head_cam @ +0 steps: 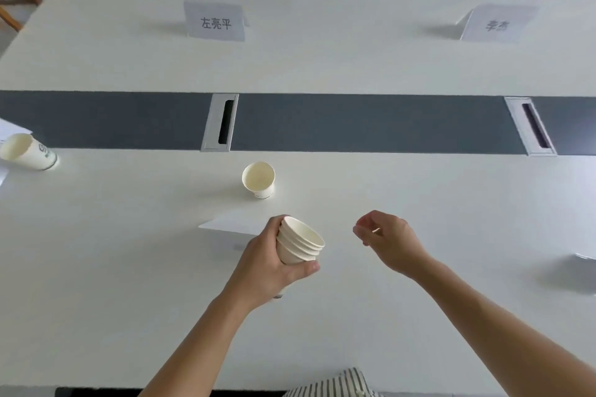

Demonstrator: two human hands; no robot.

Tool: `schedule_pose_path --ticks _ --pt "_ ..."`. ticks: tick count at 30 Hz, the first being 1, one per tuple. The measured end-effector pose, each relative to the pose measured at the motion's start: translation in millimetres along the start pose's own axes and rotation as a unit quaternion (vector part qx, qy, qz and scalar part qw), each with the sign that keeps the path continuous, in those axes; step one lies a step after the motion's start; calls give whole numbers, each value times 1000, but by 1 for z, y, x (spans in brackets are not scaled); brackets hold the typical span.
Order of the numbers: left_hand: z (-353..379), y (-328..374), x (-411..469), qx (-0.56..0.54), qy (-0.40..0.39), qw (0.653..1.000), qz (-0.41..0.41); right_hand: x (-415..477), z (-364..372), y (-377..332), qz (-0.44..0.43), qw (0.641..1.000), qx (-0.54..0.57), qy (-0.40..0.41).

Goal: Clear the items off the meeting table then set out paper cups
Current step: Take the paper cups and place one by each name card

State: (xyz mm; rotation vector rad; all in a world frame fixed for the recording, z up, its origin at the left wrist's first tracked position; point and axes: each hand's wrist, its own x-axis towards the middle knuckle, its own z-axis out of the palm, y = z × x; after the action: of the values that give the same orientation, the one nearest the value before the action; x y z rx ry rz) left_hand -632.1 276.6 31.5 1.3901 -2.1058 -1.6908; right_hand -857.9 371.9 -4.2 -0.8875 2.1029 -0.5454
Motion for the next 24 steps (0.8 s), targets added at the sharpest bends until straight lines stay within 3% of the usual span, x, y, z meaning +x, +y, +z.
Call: schedule_pose_path --ticks 6,10,24 --pt "72 38 -37 87 -93 987 94 -131 -40 64 15 997 -25 72" --pt "138 53 -78 141 -175 965 138 -231 -46 126 74 988 -10 133" --pt "392 87 -263 245 -429 823 279 -545 -8 328 307 899 114 290"
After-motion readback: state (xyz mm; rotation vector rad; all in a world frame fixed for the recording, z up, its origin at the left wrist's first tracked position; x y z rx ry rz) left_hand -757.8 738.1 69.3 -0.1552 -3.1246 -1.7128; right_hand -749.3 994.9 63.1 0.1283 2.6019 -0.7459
